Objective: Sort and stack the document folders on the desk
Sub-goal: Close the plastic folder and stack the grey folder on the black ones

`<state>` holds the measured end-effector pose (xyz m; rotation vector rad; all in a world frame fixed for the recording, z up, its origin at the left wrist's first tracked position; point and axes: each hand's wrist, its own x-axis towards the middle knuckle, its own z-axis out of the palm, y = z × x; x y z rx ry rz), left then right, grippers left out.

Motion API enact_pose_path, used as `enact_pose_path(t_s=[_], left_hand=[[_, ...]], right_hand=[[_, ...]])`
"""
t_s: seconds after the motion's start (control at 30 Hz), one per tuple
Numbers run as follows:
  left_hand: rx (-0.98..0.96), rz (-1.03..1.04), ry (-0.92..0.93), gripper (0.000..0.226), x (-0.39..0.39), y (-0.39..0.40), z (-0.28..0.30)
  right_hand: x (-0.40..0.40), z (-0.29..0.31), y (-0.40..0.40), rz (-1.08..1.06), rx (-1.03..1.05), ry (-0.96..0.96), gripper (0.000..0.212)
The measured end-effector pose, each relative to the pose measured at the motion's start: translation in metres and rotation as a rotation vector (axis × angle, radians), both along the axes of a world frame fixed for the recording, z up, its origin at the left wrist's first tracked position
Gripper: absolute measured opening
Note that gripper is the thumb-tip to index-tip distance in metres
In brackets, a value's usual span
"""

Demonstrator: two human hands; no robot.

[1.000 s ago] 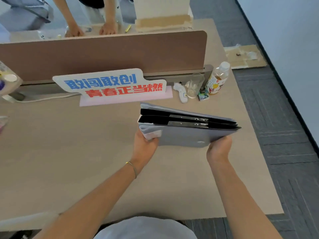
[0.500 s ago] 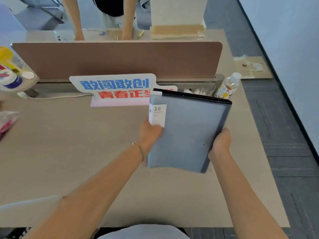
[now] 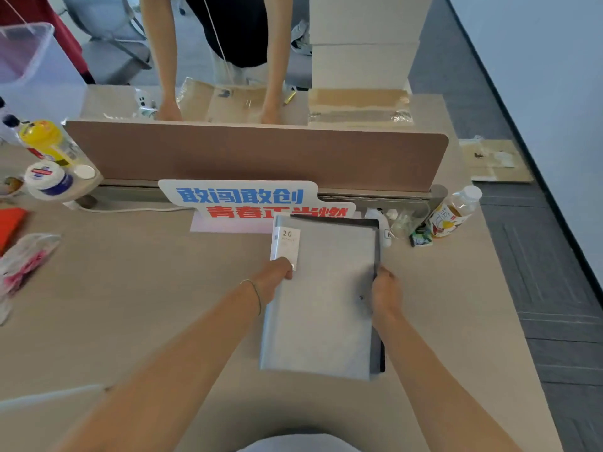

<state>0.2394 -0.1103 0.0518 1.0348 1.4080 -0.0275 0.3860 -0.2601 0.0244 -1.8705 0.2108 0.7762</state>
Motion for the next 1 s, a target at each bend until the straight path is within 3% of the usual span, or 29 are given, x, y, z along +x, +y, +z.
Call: enact_pose_path(t_s=[0.17,0.33,0.5,0.6,0.77,1.0], left_hand=[[0.018,-0.022,0.037,0.073,0.005,0.019,-0.046],[-0.004,0.010,0.066,0.055,0.016,0.025,-0.061],[-0.012,0.033,0.082,0.069,0.026,0.035,-0.063],[-0.003,0.036,0.088,0.043,0.032,0.037,-0.054],[0.034,0.039,0.110,0.041,0.033,0.040,-0.072],[0.036,0.054,0.110,0.042,0.035,0.040,-0.083]], right_hand=[[0.013,-0.024,0.017,0.000,-0.006,0.126,0.039],[0.025,-0.039,0.032,-0.020,-0.028,0.176,0.041],[0.037,-0.045,0.045,0.000,-0.025,0.151,0.038],[0.042,-0.058,0.050,0.001,-0.006,0.167,0.039],[0.047,-0.077,0.052,0.009,0.007,0.195,0.021],[0.044,-0.075,0.053,0.023,0.003,0.136,0.044]])
